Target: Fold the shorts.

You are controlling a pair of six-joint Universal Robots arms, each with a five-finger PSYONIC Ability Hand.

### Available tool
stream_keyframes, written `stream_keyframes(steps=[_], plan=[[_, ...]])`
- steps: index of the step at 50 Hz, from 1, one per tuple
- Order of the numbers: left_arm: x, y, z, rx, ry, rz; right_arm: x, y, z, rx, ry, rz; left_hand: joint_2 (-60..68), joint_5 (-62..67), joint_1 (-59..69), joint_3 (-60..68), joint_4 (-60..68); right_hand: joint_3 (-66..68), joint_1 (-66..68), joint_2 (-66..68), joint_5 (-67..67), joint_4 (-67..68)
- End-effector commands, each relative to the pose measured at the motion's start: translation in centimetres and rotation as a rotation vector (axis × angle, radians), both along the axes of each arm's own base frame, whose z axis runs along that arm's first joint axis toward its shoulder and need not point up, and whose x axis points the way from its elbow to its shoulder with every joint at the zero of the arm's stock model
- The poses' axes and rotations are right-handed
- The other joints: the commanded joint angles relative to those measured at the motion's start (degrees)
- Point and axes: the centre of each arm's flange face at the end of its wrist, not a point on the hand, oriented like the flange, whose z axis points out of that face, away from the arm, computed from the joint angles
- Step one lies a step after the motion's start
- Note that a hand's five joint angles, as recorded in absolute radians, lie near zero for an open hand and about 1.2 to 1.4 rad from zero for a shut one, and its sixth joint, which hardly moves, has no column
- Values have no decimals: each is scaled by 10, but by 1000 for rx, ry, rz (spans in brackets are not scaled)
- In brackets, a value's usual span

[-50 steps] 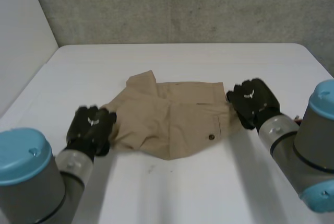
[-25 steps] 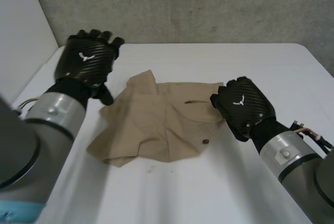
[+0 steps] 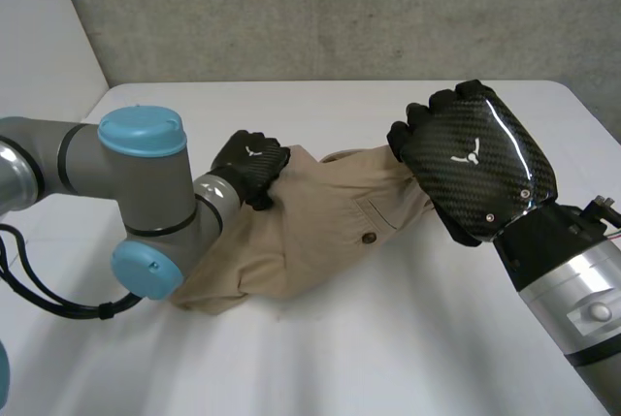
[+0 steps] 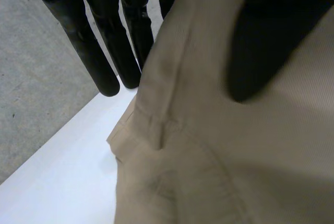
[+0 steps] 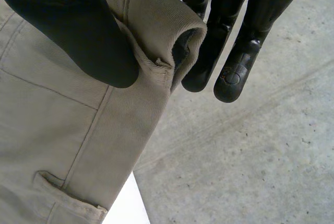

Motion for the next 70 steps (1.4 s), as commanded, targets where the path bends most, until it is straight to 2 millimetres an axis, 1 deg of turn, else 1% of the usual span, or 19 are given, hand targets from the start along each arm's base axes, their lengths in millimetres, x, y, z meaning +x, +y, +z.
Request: stream_keyframes(steps=[1,3,4,6,9,10,18,23,26,29,34,39,41,43,49,52,56,60,70], plan=[[8,-1,39,-80,38,36,2,-17,6,15,-16,-42,269,280,221,281,280,124,252,130,139,119],[16,10,69,-135,63,53,0,-33,4,56,-4,-98,269,280,221,281,280,124,252,130,139,119],[16,10,69,-135,64,53,-1,-37,6,63,-4,-114,269,280,221,281,280,124,252,130,139,119],[27,30,105,-204,93,66,-2,-49,16,89,-5,-158,269,280,221,281,280,124,252,130,139,119],[38,51,139,-276,128,66,-1,-53,28,108,-4,-176,269,280,221,281,280,124,252,130,139,119],[47,66,160,-328,148,66,-1,-55,39,105,-6,-185,269,280,221,281,280,124,252,130,139,119],[85,129,252,-620,243,83,-8,-57,113,61,-94,-268,269,280,221,281,280,124,252,130,139,119],[98,146,284,-717,295,103,-15,-47,148,87,-110,-286,269,280,221,281,280,124,252,130,139,119],[98,144,279,-692,278,103,-15,-47,146,159,-57,-291,269,280,221,281,280,124,252,130,139,119],[95,137,267,-636,243,105,-9,-64,124,280,22,-301,269,280,221,281,280,124,252,130,139,119],[73,88,196,-375,86,103,1,-81,92,398,149,-310,269,280,221,281,280,124,252,130,139,119],[57,47,162,-289,28,116,15,-105,63,436,220,-305,269,280,221,281,280,124,252,130,139,119],[56,17,160,-305,23,160,24,-133,61,381,174,-339,269,280,221,281,280,124,252,130,139,119],[56,-8,174,-385,42,207,34,-153,76,264,78,-365,269,280,221,281,280,124,252,130,139,119],[48,-32,256,-807,254,254,59,-170,155,-143,-292,-320,269,280,221,281,280,124,252,130,139,119],[50,-23,298,-1055,415,281,58,-170,179,-289,-431,-298,269,280,221,281,280,124,252,130,139,119],[54,4,316,-1154,497,279,57,-162,176,-301,-444,-281,269,280,221,281,280,124,252,130,139,119],[47,9,287,-1052,450,255,57,-165,147,-208,-382,-295,269,280,221,281,280,124,252,130,139,119],[52,9,141,-607,159,228,54,-159,31,166,-100,-336,269,280,221,281,280,124,252,130,139,119]])
